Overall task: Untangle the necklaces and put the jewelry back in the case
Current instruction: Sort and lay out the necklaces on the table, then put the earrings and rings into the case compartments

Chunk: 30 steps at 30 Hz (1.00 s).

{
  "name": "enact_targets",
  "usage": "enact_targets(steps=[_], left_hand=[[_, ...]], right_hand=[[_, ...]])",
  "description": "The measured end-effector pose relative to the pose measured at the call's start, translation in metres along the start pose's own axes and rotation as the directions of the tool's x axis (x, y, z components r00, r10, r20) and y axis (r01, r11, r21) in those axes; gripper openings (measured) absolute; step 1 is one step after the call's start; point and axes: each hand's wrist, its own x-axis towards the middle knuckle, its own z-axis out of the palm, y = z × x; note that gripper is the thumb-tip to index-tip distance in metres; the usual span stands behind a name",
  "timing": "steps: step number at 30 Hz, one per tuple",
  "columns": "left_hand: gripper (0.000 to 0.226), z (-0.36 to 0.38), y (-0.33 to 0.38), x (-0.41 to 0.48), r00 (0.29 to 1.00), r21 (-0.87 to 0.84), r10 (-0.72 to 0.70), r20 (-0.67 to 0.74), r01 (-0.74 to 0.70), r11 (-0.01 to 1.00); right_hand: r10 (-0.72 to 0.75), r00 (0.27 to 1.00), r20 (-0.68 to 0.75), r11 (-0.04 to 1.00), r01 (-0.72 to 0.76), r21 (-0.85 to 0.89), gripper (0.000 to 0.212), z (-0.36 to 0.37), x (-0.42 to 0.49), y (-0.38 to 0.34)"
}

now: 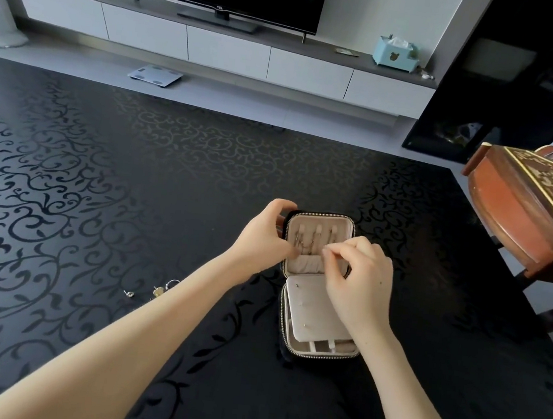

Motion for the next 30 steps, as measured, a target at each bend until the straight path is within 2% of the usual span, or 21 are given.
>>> enact_targets(steps=[3,4,6,8,10,14,18,23,28,30], left_hand=[[0.07,-0.005,-0.004,-0.007,0.999,0.003,-0.012,-0.045,0.012,1.0],[0.068,-0.007,-0.005,-0.011,0.997,0.031,0.0,-0.073,0.002,1.0],[0.054,-0.01,-0.007,-0.021,0.993,0.082,0.018,-0.12,-0.008,0.997],[0.039,-0.012,-0.011,-0.032,0.993,0.081,-0.006,-0.117,0.016,0.997],[0.032,-0.01,-0.018,-0.044,0.994,0.07,-0.053,-0.1,0.061,0.996],[0.031,-0.007,-0.026,-0.071,0.991,0.115,-0.076,-0.108,0.088,0.989],[0.032,-0.015,-0.034,-0.105,0.982,0.154,-0.081,-0.17,0.107,0.982],[0.03,-0.034,-0.033,-0.139,0.981,0.226,-0.094,-0.172,0.132,0.965],[0.033,-0.028,-0.019,-0.136,0.995,0.281,-0.044,-0.087,0.067,0.957],[0.033,-0.027,-0.016,-0.133,0.997,0.293,-0.025,-0.076,0.046,0.955]], right_hand=[[0.025,1.0,0.012,1.0,-0.025,-0.012,0.014,-0.019,-0.019,0.01],[0.034,0.998,0.055,0.999,-0.034,-0.014,0.015,-0.026,-0.026,0.014],[0.078,0.963,0.26,0.996,-0.086,0.018,0.025,-0.037,-0.04,0.021],[0.117,0.875,0.469,0.985,-0.163,0.058,0.048,-0.044,-0.051,0.024],[0.12,0.826,0.551,0.979,-0.189,0.071,0.06,-0.044,-0.059,0.025],[0.136,0.852,0.506,0.984,-0.175,0.03,0.058,-0.042,-0.067,0.016],[0.08,0.882,0.464,0.997,-0.062,-0.055,0.049,-0.048,-0.081,0.001],[-0.002,0.856,0.517,0.996,0.046,-0.071,0.048,-0.056,-0.101,-0.016],[-0.158,0.815,0.558,0.932,0.31,-0.188,0.025,-0.054,-0.107,-0.025],[-0.206,0.819,0.536,0.905,0.368,-0.214,0.016,-0.054,-0.11,-0.027]])
